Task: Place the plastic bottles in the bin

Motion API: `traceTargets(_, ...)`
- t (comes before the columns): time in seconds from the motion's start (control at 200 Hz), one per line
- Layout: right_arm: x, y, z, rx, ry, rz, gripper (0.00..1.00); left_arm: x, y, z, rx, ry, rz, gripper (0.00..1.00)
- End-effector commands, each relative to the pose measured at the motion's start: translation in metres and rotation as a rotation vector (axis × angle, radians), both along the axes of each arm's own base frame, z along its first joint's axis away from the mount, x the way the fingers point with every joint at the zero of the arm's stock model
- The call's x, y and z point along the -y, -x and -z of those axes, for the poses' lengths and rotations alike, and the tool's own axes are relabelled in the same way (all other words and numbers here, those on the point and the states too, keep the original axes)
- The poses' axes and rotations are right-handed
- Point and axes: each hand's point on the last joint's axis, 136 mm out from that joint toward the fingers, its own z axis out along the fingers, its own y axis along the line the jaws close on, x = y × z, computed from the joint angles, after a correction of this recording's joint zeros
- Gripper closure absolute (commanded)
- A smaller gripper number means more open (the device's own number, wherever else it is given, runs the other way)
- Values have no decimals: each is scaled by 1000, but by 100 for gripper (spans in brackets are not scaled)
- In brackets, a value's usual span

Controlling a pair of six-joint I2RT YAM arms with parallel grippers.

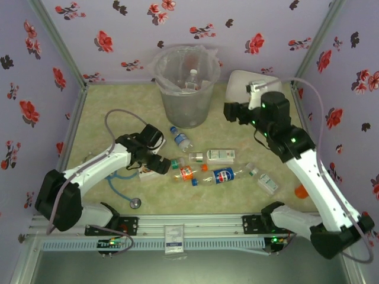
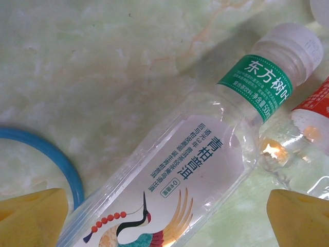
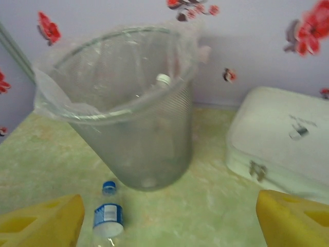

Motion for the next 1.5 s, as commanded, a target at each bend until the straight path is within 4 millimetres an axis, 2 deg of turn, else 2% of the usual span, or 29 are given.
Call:
traceTargets(0.0,25,9,18,-42,-27,102,11,4,6,-1,-31,-35,73,0)
traceTargets(0.185,40,22,47,-101,-19,150,11,11,10,18,-105,-105,114,0)
traceTargets(0.375,46,32,69,-145,-37,170,10,8,0,32,-129,-196,124,1)
traceTargets(0.51,50,39,78,-158,-48,181,10,9,-8,36,-118,-220,116,21)
traceTargets(0.635,50,42,84,-163,-64,183,10,14,-17,31,-94,-216,109,38)
traceTargets(0.795,39,41,93,-190,-120,147,11,14,-26,14,-56,-223,89,44)
traceTargets(0.9,16,38,95,-218,-229,69,13,9,-30,-3,-11,-221,65,44)
traceTargets(1.0,-14,34,94,-244,-357,-28,16,7,-36,-24,55,-189,23,45)
traceTargets(1.065,-35,33,88,-239,-409,-89,17,12,-42,-40,108,-134,-5,45)
traceTargets(1.225,-92,29,77,-228,-484,-216,19,43,-51,-74,211,111,-33,44)
traceTargets(1.36,-130,20,81,-243,-476,-264,19,75,-46,-97,261,294,24,44)
traceTargets(1.49,-161,6,90,-258,-449,-309,22,90,-41,-109,299,361,83,43)
